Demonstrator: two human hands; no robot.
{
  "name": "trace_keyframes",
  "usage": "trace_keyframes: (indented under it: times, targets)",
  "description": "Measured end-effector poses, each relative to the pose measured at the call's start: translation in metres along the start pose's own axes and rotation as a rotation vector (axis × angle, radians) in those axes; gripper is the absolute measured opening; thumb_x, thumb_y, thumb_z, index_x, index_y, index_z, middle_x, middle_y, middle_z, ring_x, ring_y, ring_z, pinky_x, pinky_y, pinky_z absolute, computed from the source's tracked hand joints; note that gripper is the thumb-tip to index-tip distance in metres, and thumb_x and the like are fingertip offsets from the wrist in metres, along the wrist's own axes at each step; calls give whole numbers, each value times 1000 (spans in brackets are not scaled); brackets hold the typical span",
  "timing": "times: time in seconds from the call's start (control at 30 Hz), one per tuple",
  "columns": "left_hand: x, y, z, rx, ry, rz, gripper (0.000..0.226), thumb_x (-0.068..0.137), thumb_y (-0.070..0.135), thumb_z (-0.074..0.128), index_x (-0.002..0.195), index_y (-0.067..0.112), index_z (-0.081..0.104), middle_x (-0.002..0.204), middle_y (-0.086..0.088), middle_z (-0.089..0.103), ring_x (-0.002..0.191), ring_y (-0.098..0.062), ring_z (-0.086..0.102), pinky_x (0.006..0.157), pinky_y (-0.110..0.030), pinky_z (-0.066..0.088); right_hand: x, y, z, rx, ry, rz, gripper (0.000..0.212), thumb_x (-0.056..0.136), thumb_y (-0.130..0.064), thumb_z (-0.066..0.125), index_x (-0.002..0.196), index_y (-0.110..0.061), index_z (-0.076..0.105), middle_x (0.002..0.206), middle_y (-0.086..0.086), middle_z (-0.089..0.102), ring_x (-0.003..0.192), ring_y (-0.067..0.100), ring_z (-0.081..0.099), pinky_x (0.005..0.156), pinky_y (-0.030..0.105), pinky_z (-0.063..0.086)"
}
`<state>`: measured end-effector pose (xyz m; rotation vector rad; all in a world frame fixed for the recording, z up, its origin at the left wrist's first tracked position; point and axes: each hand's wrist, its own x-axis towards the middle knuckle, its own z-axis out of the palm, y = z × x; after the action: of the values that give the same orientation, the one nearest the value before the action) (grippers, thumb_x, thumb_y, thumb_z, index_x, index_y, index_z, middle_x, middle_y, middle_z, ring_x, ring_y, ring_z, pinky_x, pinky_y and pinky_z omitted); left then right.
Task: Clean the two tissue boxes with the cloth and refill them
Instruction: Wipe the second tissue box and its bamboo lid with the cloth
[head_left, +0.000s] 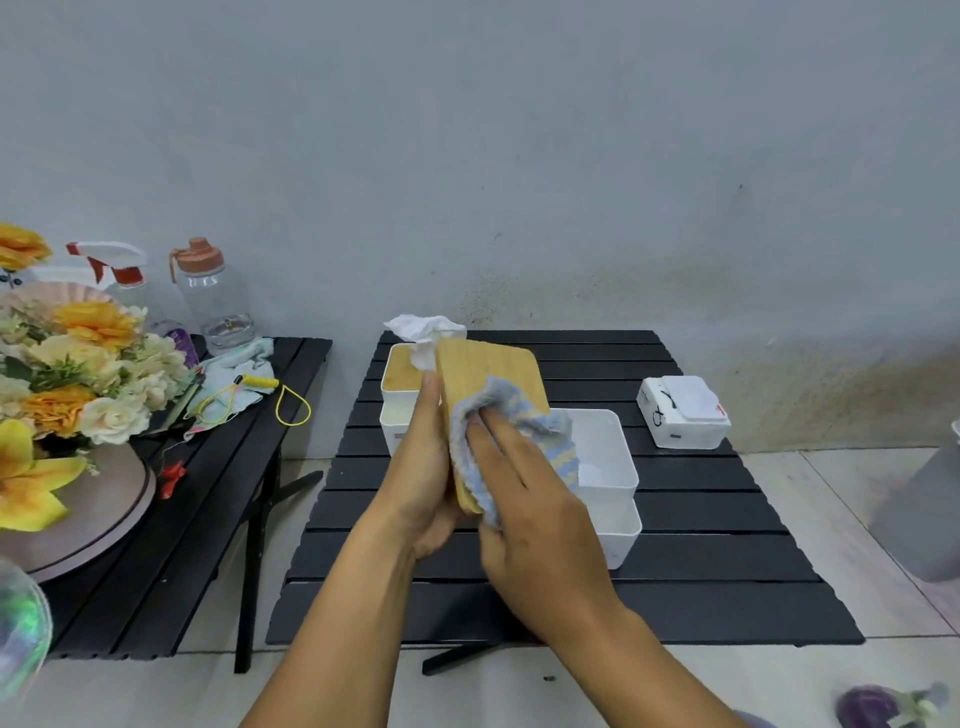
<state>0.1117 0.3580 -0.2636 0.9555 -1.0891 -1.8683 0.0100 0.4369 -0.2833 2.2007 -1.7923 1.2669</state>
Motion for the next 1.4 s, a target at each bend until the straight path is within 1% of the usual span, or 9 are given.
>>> trace_keyframes:
  times: [0.13,0.23,0.33,0.57,0.67,0.8,0.93,1.2,1.4]
  targets:
    - [3,-1,-4,84,62,149,78,97,72,28,114,8,70,117,-17,69,101,-29,69,87,-54,59,12,-7,-14,453,274,305,39,91,7,58,117,-22,66,95,-8,68,84,0,65,72,16,53]
    - [14,-9,-9,163,295,251,66,90,77,52,105,14,62,107,-9,69,91,-20,68,81,-44,59,20,-1,-18,893,382,634,29,92,-1,67,93,-29,73,89,-1,74,84,21,72,79,43,60]
    - [19,-16,-10,-12,197,131,64,91,60,67,132,11,60,125,-13,73,115,-30,71,100,-50,57,27,4,-17,1268,377,796,31,89,4,66,92,-25,75,95,14,76,84,35,73,75,50,61]
    - [31,-11,-25,-373,141,218,41,107,28,50,143,9,57,132,-17,70,123,-32,68,107,-52,51,27,41,-19,1115,305,1094,11,89,-8,71,99,-6,71,89,19,74,70,28,72,58,37,59]
    - [32,-13,-28,-395,160,202,42,108,34,47,142,12,56,132,-19,70,112,-32,73,89,-50,61,32,54,-24,601,577,900,9,96,-17,62,90,-17,68,81,-4,69,76,19,66,66,28,52]
    - [35,-21,-12,-336,130,149,46,105,45,49,139,16,60,125,-14,73,91,-33,73,77,-45,56,39,37,-4,198,323,453,36,98,-13,48,128,-30,62,112,-17,64,101,7,56,81,11,42]
    - [45,-23,-14,-409,126,134,68,92,54,67,142,8,60,137,-18,65,123,-35,66,105,-49,52,-4,20,53,-121,24,79,68,83,-7,36,151,-11,37,157,6,36,148,22,25,116,42,25]
    - [55,-21,-18,-587,50,132,103,76,54,86,155,7,41,157,-26,44,142,-42,48,119,-59,36,11,18,46,-115,23,168,74,81,-4,40,154,-11,29,161,7,29,151,21,16,115,45,35]
    - [43,-9,-17,-524,152,168,65,95,47,64,149,15,52,143,-22,61,130,-38,62,102,-51,56,8,24,35,-95,11,102,80,66,-5,50,146,-13,44,147,7,42,128,31,52,81,35,56]
